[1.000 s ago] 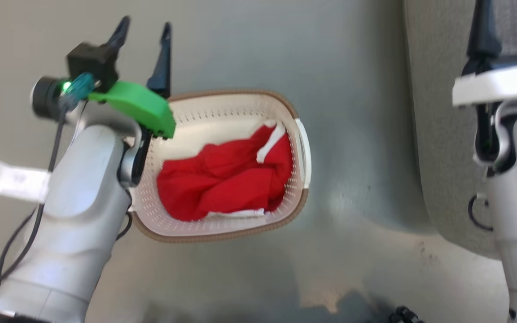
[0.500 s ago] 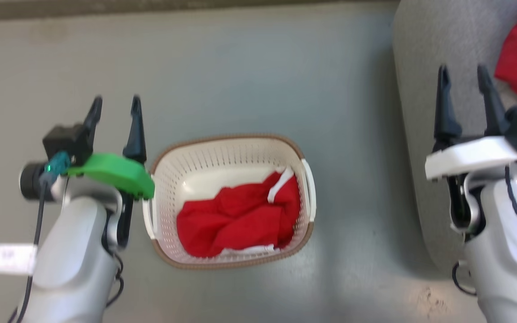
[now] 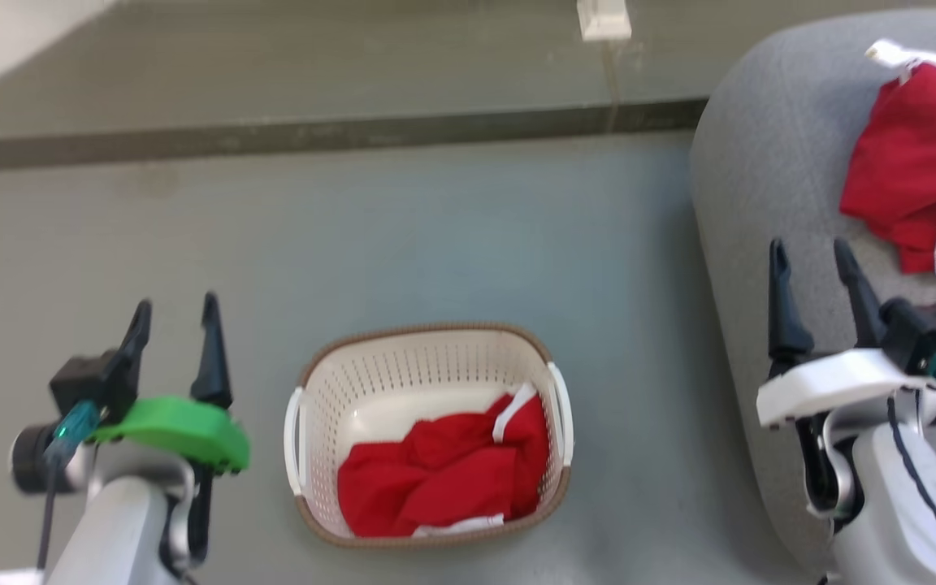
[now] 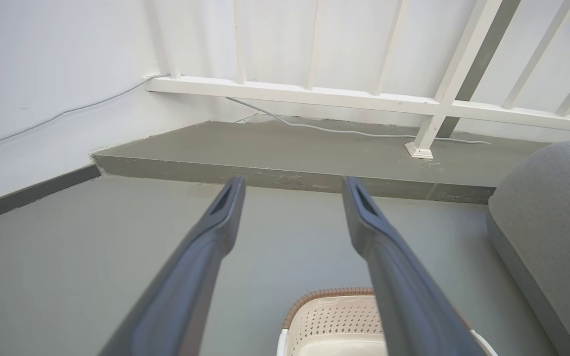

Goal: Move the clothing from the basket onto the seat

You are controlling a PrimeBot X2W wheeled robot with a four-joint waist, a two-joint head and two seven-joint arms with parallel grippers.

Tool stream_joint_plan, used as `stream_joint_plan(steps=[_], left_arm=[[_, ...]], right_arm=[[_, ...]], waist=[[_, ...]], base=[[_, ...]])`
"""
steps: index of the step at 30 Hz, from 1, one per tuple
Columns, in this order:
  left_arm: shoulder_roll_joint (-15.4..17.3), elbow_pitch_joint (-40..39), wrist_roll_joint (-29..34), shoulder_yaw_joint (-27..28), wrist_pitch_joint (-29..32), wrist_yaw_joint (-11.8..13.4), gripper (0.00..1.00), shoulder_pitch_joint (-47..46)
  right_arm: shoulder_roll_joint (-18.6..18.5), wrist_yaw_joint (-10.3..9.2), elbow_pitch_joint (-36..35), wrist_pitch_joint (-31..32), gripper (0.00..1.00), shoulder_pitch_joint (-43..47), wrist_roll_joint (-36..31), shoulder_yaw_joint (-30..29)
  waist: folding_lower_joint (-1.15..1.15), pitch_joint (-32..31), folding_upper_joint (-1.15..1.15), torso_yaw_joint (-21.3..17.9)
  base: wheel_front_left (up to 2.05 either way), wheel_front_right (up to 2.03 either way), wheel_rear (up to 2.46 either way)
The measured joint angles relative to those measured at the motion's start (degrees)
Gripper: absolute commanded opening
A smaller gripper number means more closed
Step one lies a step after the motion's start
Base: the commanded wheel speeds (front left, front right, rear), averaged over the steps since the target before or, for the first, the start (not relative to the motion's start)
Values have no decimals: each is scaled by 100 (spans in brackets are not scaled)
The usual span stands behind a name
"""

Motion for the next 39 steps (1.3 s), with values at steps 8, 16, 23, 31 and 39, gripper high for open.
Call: stream_joint_plan(steps=[8,16,23,31,39], left_arm=[[78,-344,41,212,0,10,100,712],[78,-716,68,301,0,13,100,1144],[79,-934,97,348,0,57,100,1469],[79,-1156,245,376,0,58,100,1708],[82,-1321,259,372,0,60,100,1877]], right_arm=[[41,-8,-73,0,100,395,1,14],[41,-9,-196,0,100,655,27,14],[37,-9,-272,2,100,833,29,23],[25,-9,-443,27,100,889,29,35],[13,-9,-534,65,100,951,29,44]], waist=[[0,-505,0,-43],[0,-823,0,-95],[0,-992,0,-114],[0,-1047,0,-129],[0,-1069,0,-131]], base=[[0,0,0],[0,0,0],[0,0,0],[0,0,0],[0,0,0]])
